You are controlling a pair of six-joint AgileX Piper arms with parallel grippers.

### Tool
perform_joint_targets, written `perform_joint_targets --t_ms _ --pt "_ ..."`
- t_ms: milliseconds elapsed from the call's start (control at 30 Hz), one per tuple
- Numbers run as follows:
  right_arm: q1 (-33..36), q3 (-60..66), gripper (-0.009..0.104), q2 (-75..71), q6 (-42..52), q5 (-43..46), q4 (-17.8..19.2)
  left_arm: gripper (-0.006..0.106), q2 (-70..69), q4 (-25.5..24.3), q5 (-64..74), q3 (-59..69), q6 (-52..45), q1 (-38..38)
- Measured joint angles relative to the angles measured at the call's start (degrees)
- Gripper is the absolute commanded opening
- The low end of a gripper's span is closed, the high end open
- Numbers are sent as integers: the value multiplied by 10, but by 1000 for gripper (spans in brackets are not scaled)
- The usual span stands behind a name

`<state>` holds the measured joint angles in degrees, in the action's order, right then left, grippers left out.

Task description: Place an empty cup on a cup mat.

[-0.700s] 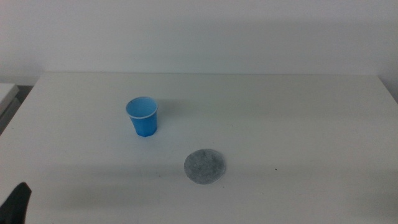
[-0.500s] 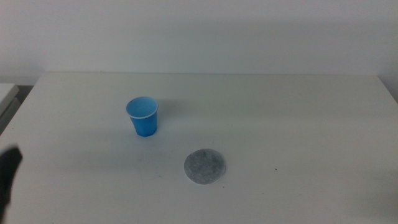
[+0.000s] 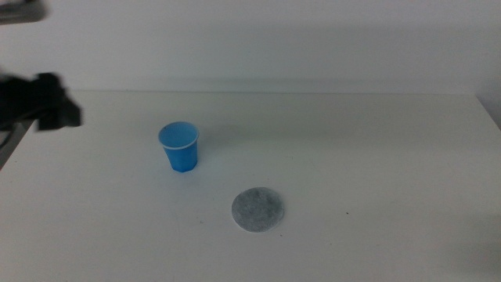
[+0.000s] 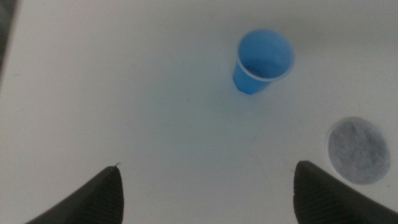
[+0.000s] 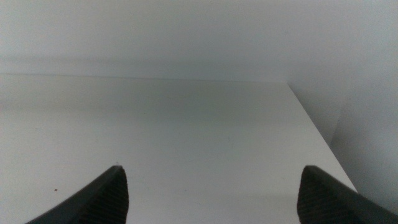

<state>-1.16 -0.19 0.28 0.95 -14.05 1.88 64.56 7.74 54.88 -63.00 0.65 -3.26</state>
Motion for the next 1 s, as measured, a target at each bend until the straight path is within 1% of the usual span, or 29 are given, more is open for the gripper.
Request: perform_joint_targets --t_ms 200,367,600,733,800,833,900,933,1000 --pt "0 0 93 0 0 0 0 94 168 1 14 -104 4 -50" --pt "0 0 93 0 0 0 0 94 295 -23 14 -188 46 -81" --pt "0 0 93 0 0 0 0 94 441 -32 13 -277 62 -86" --pt "0 0 93 0 0 0 0 94 501 -40 8 -295 64 -87" --pt "0 0 93 0 0 0 0 92 521 -44 0 -296 64 -87" --pt "0 0 93 0 0 0 0 89 530 -46 -5 -296 65 -87" --pt "0 0 93 0 0 0 0 80 545 -49 -14 -297 65 -87" --pt "0 0 93 0 0 0 0 71 551 -49 -18 -297 66 -87" --pt "0 0 93 0 0 0 0 47 558 -51 -21 -298 66 -87"
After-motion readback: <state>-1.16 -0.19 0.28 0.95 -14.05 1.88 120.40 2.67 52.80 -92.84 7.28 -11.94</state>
